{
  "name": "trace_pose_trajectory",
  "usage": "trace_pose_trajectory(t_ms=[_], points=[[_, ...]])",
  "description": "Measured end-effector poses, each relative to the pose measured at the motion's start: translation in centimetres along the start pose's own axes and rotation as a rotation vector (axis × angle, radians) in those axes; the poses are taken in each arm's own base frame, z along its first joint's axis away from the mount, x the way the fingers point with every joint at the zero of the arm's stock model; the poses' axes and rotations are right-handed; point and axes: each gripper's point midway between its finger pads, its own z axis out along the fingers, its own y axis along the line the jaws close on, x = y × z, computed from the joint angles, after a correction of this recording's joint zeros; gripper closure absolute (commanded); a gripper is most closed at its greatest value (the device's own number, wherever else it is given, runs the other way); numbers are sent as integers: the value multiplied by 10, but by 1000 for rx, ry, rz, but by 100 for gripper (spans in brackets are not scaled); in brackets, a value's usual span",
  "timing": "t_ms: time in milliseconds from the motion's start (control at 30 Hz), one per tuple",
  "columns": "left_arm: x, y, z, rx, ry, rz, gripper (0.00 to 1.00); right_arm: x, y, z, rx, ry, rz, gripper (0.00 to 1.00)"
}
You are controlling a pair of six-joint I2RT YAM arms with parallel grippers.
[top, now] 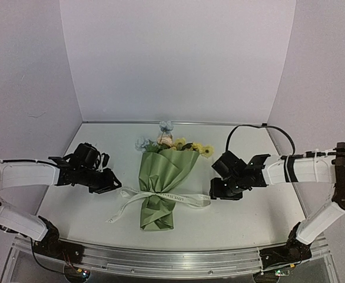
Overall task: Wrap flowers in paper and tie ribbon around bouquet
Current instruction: Tie the half-tied ribbon around the folded bouquet, then reset both arms
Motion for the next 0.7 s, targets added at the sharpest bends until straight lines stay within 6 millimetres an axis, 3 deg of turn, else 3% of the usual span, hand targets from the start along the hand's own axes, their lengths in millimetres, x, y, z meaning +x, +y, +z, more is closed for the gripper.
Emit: trace_pose_trajectory(t_ms=[167, 233, 300, 333, 433, 700], points=[[-5, -20, -18, 80, -34, 42, 48, 4, 19, -13, -103, 28, -28, 34], [-8, -27, -26, 107, -53, 51, 40, 3, 26, -21, -147, 27, -32, 26], [-14, -34, -34, 129, -79, 57, 11, -1, 31, -30, -177, 7, -31, 12], [-17, -38, -39, 139, -96, 62, 4, -5, 32, -37, -190, -11, -26, 5], [-31, -50, -55, 158, -150, 73, 0, -24, 32, -65, -229, -109, -4, 2], [-105, -90, -115, 161, -420, 49, 0, -84, 16, -151, -264, -435, 104, 2]])
